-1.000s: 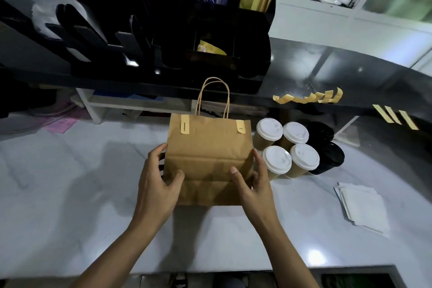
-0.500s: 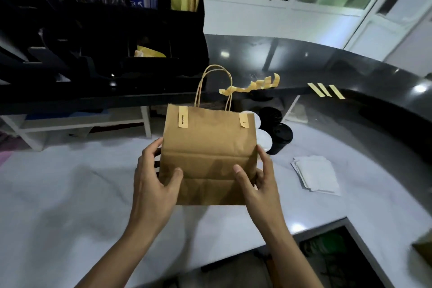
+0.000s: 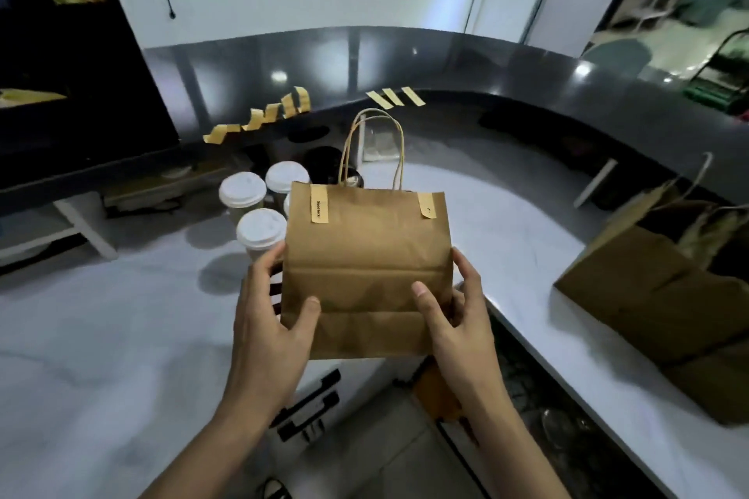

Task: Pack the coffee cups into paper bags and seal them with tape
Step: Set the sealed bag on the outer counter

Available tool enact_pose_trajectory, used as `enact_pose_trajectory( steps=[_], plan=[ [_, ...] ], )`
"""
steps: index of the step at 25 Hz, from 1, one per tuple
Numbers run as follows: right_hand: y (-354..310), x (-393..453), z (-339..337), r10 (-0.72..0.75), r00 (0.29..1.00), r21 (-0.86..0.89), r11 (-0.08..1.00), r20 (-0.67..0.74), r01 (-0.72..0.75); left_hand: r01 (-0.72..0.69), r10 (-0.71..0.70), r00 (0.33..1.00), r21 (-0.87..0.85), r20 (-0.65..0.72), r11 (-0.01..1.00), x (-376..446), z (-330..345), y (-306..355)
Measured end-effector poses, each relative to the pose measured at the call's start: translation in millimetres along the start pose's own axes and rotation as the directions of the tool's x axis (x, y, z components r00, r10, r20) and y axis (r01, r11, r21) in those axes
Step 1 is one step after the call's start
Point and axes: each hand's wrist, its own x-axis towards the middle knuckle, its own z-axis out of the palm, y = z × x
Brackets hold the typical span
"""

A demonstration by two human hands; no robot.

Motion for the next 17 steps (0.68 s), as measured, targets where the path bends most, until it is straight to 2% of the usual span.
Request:
enact_pose_trajectory(
  steps=[10, 17],
  plan=[
    [11.5, -56.3, -130.8, -0.014, 0.969, 0.032, 0.999, -0.247, 0.022, -0.084, 0.093, 0.976, -0.057, 0.195, 0.995, -69.2, 94.8, 52.5],
    [22.6, -116.6, -225.0, -0.01, 0.878, 0.007, 1.0, -0.479, 0.015, -0.14, 0.192, 0.9, -0.156, 0.393, 0.978, -123.6, 170.8, 85.3]
  ],
)
